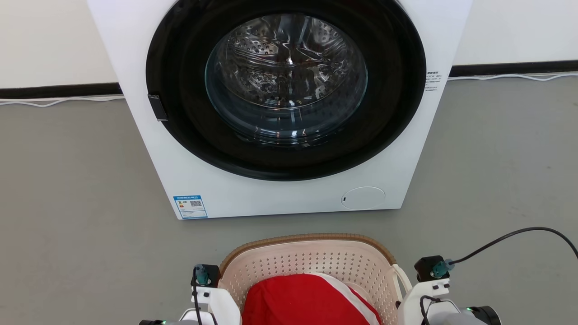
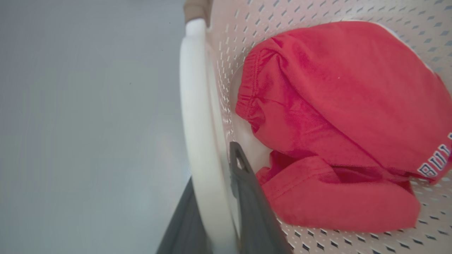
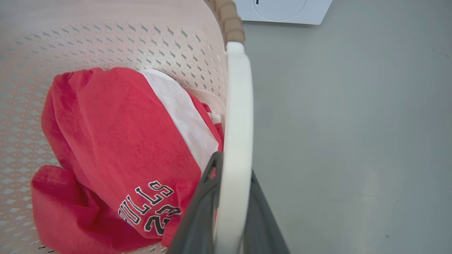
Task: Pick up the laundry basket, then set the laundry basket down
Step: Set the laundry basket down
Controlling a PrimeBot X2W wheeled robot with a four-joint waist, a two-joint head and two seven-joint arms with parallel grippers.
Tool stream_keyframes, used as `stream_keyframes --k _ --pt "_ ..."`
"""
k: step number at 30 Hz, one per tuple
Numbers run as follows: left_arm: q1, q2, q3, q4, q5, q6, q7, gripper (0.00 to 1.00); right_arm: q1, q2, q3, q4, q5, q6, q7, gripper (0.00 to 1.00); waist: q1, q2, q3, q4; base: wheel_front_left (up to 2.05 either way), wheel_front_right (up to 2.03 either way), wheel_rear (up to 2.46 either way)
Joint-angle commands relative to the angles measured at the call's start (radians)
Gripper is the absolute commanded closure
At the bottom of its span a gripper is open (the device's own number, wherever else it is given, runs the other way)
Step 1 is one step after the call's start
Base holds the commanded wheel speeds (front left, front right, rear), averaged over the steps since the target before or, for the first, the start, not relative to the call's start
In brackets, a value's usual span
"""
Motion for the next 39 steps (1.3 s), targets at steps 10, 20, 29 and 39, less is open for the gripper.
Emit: stream_keyframes --k 10,20,29,39 --pt "-0.063 0.014 -0.007 -0.003 -0.027 0.011 -0.023 1.0 -0.035 0.007 0.01 -0.015 -0.003 0.008 -0.02 1.0 0.0 -0.0001 0.004 -0.005 0.0 0.0 0.0" --pt "-0.076 0.014 -0.029 0.004 -0.045 0.014 -0.029 1.0 -0.041 0.007 0.0 -0.015 -0.012 0.008 -0.028 1.0 0.0 -0.0001 0.029 -0.002 0.0 0.0 0.0" --pt "-0.108 0.014 -0.039 0.014 -0.049 0.021 -0.052 1.0 -0.069 0.007 0.019 -0.037 -0.005 0.008 -0.052 1.0 0.0 -0.0001 0.088 0.002 0.0 0.0 0.0" --pt "-0.195 0.014 -0.036 0.03 -0.048 0.032 -0.108 1.0 -0.157 0.007 0.034 -0.048 -0.009 0.008 -0.127 1.0 0.0 -0.0001 0.209 0.014 0.0 0.0 0.0"
